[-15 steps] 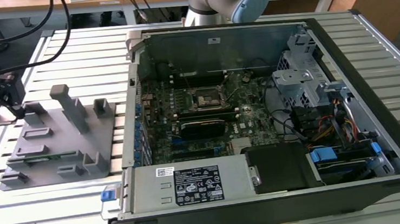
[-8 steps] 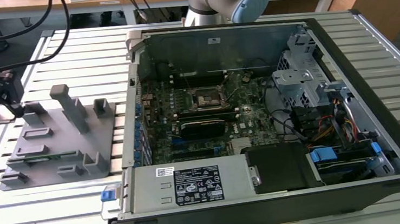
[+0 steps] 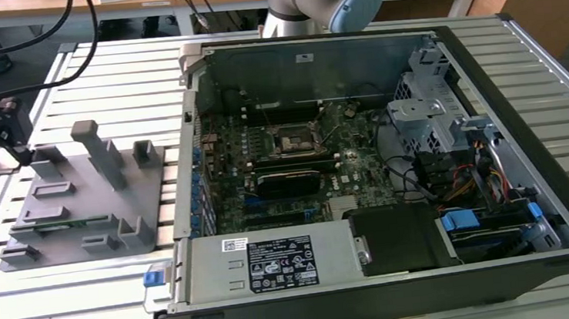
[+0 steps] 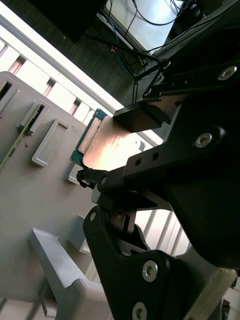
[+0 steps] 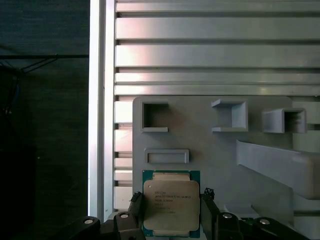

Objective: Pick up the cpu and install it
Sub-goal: 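Pick up the cpu and move it towards the insertion slot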

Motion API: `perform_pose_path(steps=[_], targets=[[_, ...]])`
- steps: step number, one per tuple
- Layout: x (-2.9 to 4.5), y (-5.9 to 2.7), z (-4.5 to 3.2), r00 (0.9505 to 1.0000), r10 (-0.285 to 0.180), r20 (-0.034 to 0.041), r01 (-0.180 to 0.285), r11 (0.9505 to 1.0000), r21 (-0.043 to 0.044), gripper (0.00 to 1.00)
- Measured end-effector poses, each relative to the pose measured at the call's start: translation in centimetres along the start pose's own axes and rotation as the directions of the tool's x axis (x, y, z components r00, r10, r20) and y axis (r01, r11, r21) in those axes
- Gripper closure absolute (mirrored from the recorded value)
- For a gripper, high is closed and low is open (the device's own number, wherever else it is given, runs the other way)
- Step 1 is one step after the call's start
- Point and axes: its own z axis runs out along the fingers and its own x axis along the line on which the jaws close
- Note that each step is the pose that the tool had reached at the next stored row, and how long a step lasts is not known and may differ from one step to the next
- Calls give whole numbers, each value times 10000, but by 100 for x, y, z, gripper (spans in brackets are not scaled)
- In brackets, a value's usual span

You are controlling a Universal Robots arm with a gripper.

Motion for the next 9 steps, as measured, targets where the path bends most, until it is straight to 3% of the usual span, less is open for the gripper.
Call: perform_pose_path(steps=[9], targets=[[1,1,-35,10000,0,7,0,10000,0,46]])
